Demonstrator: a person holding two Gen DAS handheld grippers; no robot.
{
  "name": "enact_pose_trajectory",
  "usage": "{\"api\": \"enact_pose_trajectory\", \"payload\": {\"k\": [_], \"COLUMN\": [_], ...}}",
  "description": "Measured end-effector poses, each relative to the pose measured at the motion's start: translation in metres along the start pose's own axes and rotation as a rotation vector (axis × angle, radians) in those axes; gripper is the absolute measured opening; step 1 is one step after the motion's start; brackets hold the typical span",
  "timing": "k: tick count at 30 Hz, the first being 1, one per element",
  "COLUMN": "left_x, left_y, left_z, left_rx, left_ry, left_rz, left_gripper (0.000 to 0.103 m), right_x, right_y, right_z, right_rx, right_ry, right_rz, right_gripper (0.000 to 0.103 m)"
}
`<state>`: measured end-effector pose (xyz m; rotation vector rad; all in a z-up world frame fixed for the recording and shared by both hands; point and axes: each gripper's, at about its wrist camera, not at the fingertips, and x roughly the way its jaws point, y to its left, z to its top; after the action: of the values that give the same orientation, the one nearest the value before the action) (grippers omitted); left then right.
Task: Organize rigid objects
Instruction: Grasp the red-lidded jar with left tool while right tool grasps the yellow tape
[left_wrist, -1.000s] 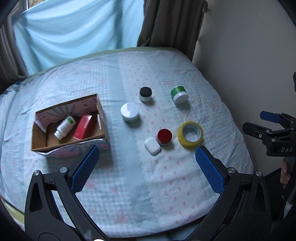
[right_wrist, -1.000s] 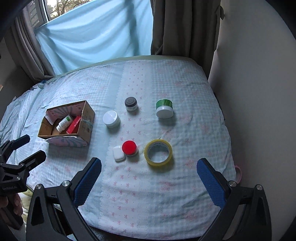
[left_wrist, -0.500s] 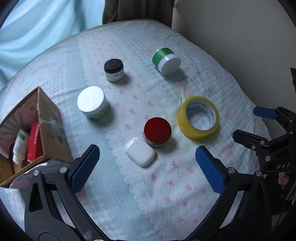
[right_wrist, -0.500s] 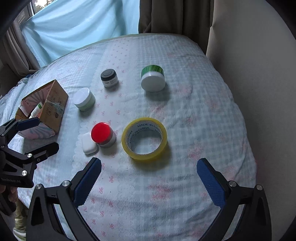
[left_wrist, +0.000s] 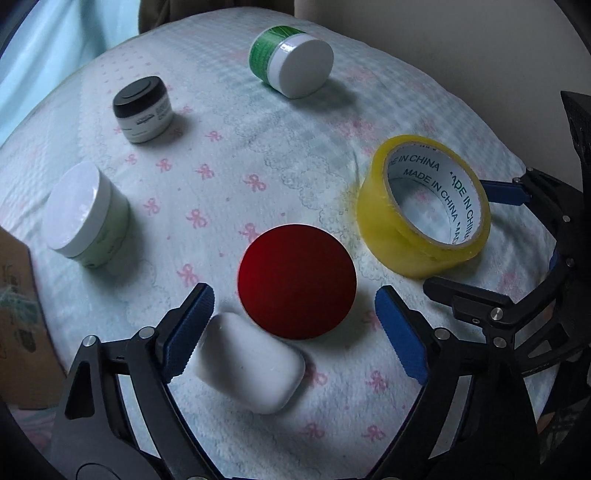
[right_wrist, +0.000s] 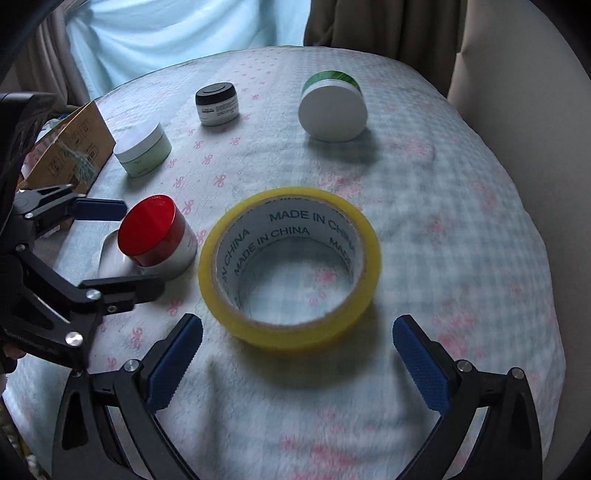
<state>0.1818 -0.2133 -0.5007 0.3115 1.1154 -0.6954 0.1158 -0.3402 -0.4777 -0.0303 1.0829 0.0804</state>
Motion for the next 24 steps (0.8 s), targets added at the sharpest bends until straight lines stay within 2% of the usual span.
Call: {"api": "enact_pose_trajectory", "payload": {"k": [2, 4, 8, 10, 13, 17, 24], "left_x": [0.005, 0.008, 0.009, 0.009, 0.008, 0.006, -0.009], "left_y": [-0.001, -0.002, -0.005, -0.002, 0.002, -0.001, 0.003], "left_z": [0.003, 0.005, 0.008, 0.009, 0.011, 0.01, 0.008], "left_rx": [0.009, 0.017, 0.046, 0.047, 0.026, 0.034, -0.021], "left_ry": [0.001, 0.003, 0.011, 0.012, 0.015, 0.015, -0.002], "left_rz": [-0.002, -0.021, -0.018, -0.012, -0.038, -0.019, -0.033], "left_gripper": [0.081, 0.071, 0.062, 0.051, 0.051, 0.051, 0.051], "right_x": [0.006, 0.009, 0.014, 0.015, 0.018, 0.018, 0.015], "right_y": [0.001, 0.001, 0.003, 0.006, 0.007, 0.006, 0.007], "right_z": [0.002, 0.006, 0.013, 0.017, 0.021, 0.02, 0.023], "right_rx": [-0.023, -0.043, -0.1, -0.13, -0.151, -0.14, -0.114], "right_ry": [-0.014, -0.035, -0.054, -0.058, -0.056, -0.056, -0.053], "right_rz": [0.002, -0.008, 0.003, 0.004, 0.016, 0.023, 0.019], "right_gripper": [0.103, 0.102, 0.102, 0.099, 0.097, 0.096, 0.096]}}
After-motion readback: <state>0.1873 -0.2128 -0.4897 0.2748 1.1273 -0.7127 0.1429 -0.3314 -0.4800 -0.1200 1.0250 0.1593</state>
